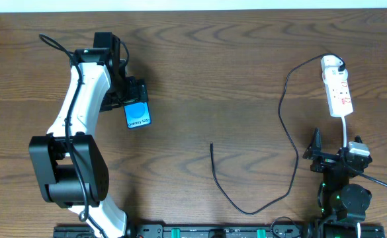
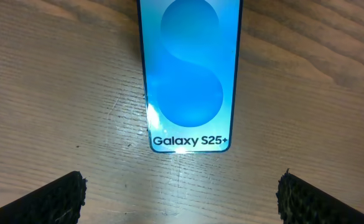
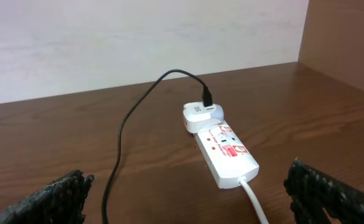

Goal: Plug charger to phone and switch on socket
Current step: 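Lower the left gripper and close it on the phone's bottom edge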

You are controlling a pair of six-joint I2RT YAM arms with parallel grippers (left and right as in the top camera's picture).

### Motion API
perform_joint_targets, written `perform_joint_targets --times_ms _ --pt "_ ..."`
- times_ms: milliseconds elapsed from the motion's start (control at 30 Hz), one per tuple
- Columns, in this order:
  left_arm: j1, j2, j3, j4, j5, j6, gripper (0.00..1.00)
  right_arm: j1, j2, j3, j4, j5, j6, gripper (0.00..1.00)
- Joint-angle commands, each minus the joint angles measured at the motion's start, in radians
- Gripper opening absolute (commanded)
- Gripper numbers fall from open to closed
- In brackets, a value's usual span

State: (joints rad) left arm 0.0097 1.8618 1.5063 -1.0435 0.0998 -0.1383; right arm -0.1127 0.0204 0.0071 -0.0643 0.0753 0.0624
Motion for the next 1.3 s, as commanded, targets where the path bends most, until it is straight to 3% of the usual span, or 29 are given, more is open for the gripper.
perform_joint_targets --times_ms 0,600,867,1267 --pt "0.003 0.020 0.020 0.000 0.001 -0.005 0.98 0.008 0.000 -0.002 -0.003 -0.002 -0.015 0.99" --pt "0.000 0.182 0.016 0.132 0.002 -0.006 0.98 0.008 0.000 -0.002 -0.003 -0.002 -0.015 0.99" --pt "0.000 0.203 0.016 0.188 -0.011 -0.085 0.98 0.008 0.000 -0.002 -0.003 -0.002 -0.015 0.99" --pt "0.000 0.212 0.016 0.198 -0.014 -0.085 0.98 0.008 0.000 -0.002 -0.003 -0.002 -0.015 0.99"
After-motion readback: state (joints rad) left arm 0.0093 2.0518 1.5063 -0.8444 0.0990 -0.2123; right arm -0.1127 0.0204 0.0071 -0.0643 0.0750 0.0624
